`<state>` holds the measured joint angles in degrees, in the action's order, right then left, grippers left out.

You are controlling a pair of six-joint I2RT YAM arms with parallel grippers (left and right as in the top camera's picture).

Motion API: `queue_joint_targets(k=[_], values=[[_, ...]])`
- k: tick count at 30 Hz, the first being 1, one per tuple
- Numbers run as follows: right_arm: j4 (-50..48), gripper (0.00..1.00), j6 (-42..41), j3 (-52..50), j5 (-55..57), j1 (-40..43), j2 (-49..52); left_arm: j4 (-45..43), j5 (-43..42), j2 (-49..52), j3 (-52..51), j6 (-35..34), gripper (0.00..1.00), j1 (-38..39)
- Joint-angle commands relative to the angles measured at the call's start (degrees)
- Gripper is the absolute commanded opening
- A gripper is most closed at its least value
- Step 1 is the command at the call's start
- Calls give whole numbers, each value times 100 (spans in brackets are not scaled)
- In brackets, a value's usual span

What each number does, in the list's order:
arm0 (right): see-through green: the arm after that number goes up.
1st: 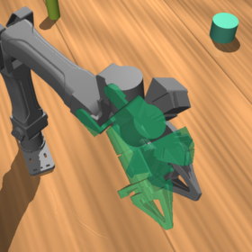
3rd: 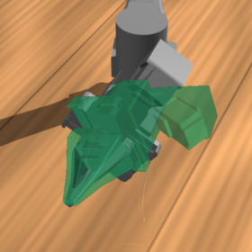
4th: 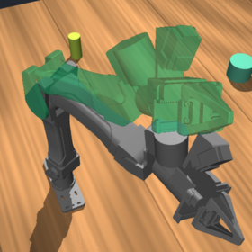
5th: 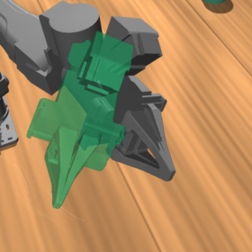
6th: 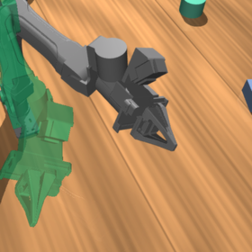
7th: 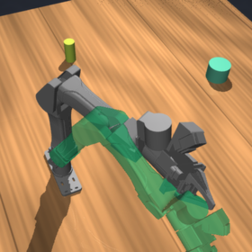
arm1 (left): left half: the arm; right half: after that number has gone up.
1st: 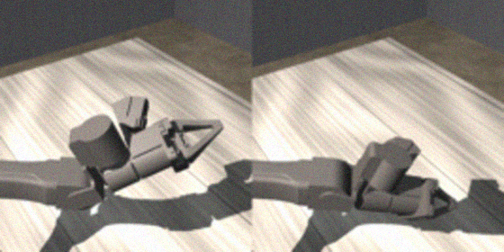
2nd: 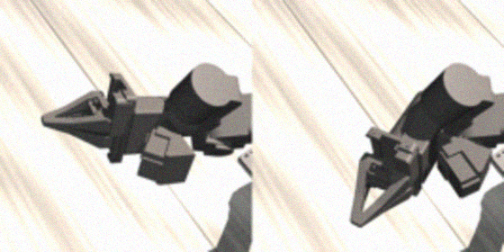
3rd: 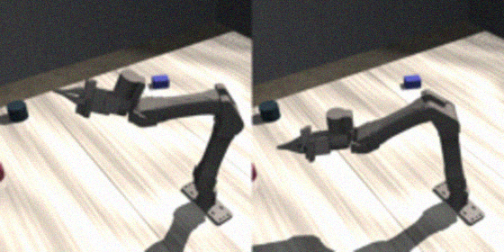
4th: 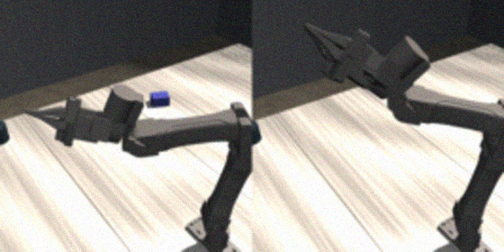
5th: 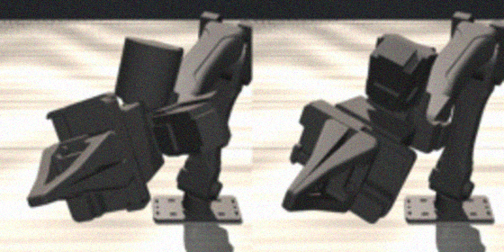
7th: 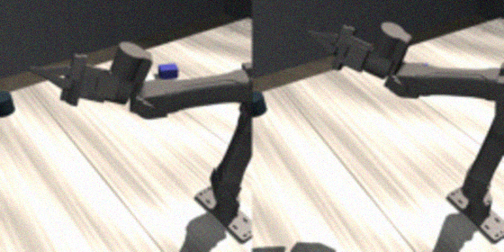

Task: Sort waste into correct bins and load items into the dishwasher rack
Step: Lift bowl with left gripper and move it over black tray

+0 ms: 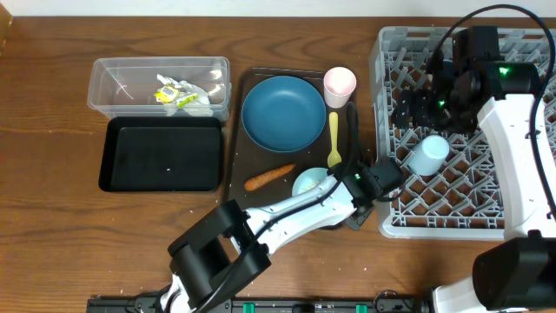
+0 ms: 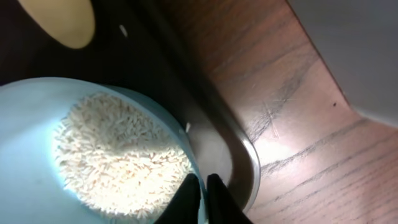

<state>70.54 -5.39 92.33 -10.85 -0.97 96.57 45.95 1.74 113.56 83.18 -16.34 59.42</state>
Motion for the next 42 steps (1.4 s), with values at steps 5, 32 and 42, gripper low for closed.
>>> queue_joint_targets(k=[5,32,42], values=[[66,96,122,120,35,76,-101,424,42,24,409,33,6,-339],[83,96,122,120,33,79,-101,1250,-61,-1777,446,-201,6,-1451],[83,96,122,120,31,79,-101,1523,-470,-2205,446,-118,6,-2848]])
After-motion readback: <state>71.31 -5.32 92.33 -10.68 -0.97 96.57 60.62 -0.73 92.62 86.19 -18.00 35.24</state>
